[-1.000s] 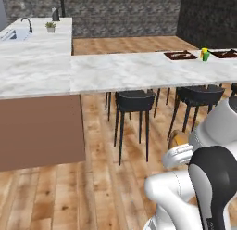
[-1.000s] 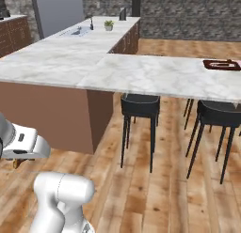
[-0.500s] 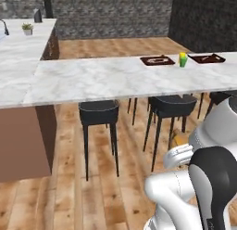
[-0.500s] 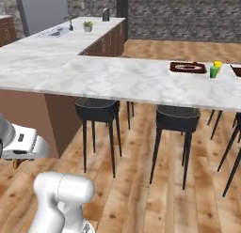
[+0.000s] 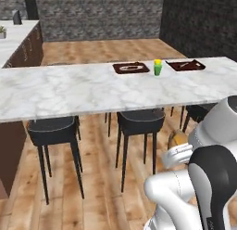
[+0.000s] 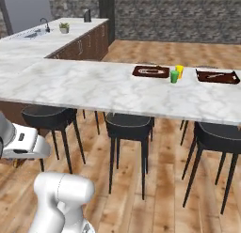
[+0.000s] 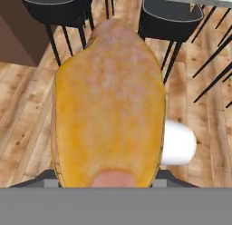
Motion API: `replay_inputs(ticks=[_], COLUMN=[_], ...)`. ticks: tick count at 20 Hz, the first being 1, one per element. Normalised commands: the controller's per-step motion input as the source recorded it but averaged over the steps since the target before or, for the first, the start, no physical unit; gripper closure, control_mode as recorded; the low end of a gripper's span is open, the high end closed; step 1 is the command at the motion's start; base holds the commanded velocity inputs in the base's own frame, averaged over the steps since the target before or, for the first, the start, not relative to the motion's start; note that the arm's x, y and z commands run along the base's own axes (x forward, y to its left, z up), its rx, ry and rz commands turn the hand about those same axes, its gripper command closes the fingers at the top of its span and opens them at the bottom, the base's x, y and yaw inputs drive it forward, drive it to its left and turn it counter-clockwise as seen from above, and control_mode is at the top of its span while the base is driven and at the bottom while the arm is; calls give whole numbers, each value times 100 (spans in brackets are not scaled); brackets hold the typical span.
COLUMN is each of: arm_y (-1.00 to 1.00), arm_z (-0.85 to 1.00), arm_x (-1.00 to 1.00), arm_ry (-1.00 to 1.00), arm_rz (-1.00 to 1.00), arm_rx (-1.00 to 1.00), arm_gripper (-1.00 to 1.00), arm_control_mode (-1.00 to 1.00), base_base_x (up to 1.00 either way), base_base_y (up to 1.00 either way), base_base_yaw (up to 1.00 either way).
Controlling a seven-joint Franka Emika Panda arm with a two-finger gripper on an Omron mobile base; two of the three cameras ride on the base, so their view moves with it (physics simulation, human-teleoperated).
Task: Gather the mushroom and lime from the fridge and place them on a tray on the dining counter. Then gather the chicken drumsticks from the fridge and place them on the other tray.
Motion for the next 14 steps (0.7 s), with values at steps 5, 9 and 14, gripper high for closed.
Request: replay_inputs(ticks=[5, 9, 14], arm_y=[0, 0, 0], arm_z=[0, 0, 0], arm_x=[0, 0, 0], arm_ry=[0, 0, 0], arm_rz=[0, 0, 0], arm_rx=[0, 0, 0], arm_gripper=[100, 100, 100], arm_control_mode=[100, 100, 100], base_base_x=[52, 54, 57], base_base_y=[-100, -100, -100], base_base_yaw=[-2, -2, -2])
